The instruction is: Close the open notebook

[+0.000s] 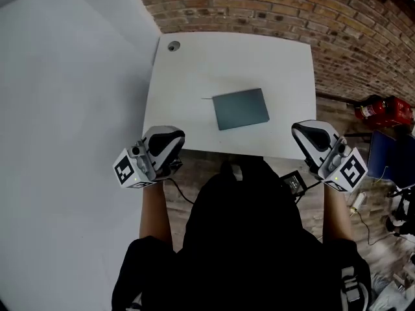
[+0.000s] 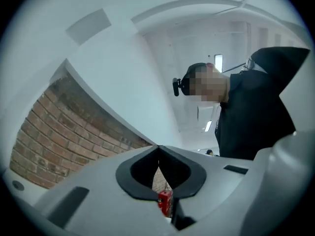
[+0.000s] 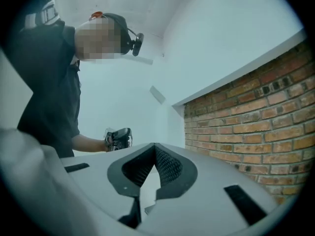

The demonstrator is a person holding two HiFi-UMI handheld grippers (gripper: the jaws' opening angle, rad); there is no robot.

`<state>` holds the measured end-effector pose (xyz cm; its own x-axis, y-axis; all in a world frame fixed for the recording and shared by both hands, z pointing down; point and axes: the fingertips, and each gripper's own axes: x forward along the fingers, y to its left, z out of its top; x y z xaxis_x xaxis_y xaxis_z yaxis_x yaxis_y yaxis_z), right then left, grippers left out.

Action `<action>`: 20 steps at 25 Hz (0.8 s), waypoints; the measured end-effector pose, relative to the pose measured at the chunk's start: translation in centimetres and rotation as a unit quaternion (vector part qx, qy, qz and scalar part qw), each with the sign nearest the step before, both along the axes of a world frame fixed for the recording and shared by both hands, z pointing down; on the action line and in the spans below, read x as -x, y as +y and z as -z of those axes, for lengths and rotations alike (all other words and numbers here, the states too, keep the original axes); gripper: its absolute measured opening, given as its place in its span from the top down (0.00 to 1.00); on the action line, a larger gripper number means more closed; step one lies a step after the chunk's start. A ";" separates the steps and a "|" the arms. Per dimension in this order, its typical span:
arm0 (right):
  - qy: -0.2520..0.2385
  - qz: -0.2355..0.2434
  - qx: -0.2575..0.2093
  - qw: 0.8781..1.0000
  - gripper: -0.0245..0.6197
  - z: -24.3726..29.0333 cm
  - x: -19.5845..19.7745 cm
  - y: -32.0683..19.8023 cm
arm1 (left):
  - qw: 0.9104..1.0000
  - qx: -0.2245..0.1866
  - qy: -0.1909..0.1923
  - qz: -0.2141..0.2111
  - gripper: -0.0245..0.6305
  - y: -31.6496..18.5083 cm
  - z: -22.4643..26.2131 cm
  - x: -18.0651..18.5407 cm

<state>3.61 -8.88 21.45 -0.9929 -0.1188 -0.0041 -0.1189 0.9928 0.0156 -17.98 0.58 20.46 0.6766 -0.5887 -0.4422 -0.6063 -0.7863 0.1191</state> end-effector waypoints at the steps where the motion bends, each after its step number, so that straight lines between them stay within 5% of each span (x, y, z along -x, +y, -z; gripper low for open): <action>1: -0.002 0.000 0.003 1.000 0.95 -0.1 -0.2 1.1 | 1.000 -0.002 0.003 -0.001 0.94 1.0 0.1 -0.2; 4: -0.010 -0.008 0.018 1.000 0.95 -0.9 -1.0 3.5 | 1.000 -0.002 0.011 -0.002 0.94 3.6 -0.3 -0.8; 8: -0.020 -0.008 0.046 0.999 0.95 -1.8 -2.4 6.3 | 0.998 0.047 -0.036 -0.020 0.94 6.0 -3.1 -3.1; 20: 0.014 0.012 0.042 0.999 0.95 -4.1 -8.6 14.8 | 0.992 0.088 -0.077 -0.048 0.94 12.9 -4.1 -12.5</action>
<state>12.19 5.92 25.55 -0.9950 -0.0937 0.0333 -0.0957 0.9934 -0.0639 -5.49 13.46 24.54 0.7847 -0.5776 -0.2251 -0.5514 -0.8163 0.1722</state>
